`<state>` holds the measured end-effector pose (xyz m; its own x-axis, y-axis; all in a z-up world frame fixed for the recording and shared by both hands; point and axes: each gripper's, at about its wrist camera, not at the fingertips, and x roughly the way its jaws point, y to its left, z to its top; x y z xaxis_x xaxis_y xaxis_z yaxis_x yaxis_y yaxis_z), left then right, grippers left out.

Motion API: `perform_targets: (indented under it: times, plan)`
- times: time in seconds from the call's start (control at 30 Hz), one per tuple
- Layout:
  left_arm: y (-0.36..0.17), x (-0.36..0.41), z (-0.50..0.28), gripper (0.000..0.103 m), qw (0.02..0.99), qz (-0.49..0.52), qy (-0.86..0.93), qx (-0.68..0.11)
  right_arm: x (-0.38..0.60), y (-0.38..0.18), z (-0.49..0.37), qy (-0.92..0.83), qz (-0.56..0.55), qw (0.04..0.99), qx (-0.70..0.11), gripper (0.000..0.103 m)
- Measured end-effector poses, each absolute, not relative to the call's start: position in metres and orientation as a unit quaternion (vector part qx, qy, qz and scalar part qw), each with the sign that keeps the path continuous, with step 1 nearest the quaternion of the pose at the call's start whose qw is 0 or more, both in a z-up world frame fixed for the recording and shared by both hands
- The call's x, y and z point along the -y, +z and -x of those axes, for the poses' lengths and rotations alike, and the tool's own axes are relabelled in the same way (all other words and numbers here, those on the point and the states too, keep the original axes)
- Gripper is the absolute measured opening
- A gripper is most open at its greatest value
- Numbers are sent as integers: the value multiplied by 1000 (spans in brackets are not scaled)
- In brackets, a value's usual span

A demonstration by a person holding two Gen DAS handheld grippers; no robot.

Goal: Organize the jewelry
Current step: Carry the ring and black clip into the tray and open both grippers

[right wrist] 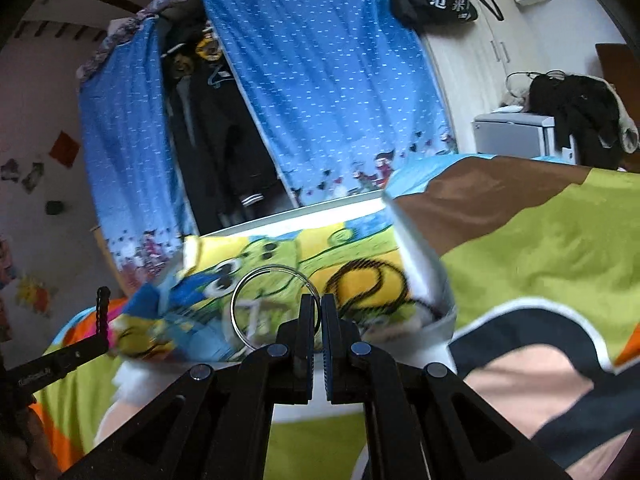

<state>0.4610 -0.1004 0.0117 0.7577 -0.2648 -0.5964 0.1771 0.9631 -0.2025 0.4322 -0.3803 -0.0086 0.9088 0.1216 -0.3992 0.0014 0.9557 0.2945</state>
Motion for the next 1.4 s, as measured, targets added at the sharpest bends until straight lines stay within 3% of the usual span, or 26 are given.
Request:
perform_targets:
  times: [0.3, 0.77, 0.87, 0.93, 1.0, 1.13, 1.2, 1.27, 1.4]
  plan:
    - [-11, 121, -510, 0, 924, 31, -119, -363, 370, -27, -478, 12, -117, 962, -245, 4]
    - [-32, 131, -518, 1, 909, 42, -118, -398, 362, -39, -483, 19, -109, 952, -286, 5]
    - [-31, 130, -515, 2, 908, 38, -105, -403, 364, -37, -480, 20, -108, 950, -292, 15]
    - [-28, 129, -511, 15, 911, 33, -93, -401, 365, -34, -476, 20, -105, 951, -291, 26]
    - [-22, 126, -506, 53, 914, 38, -87, -394, 365, -30, -472, 18, -103, 952, -287, 36]
    - [-1, 116, -491, 56, 924, 62, -81, -369, 368, -18, -458, 19, -97, 957, -274, 46]
    - [9, 114, -485, 59, 926, 58, -72, -365, 371, -12, -451, 20, -100, 958, -267, 60]
    - [20, 113, -476, 70, 931, 54, -64, -355, 374, -6, -443, 22, -105, 960, -260, 73]
    - [47, 108, -449, 88, 942, 61, -55, -325, 376, 10, -425, 29, -107, 963, -247, 84]
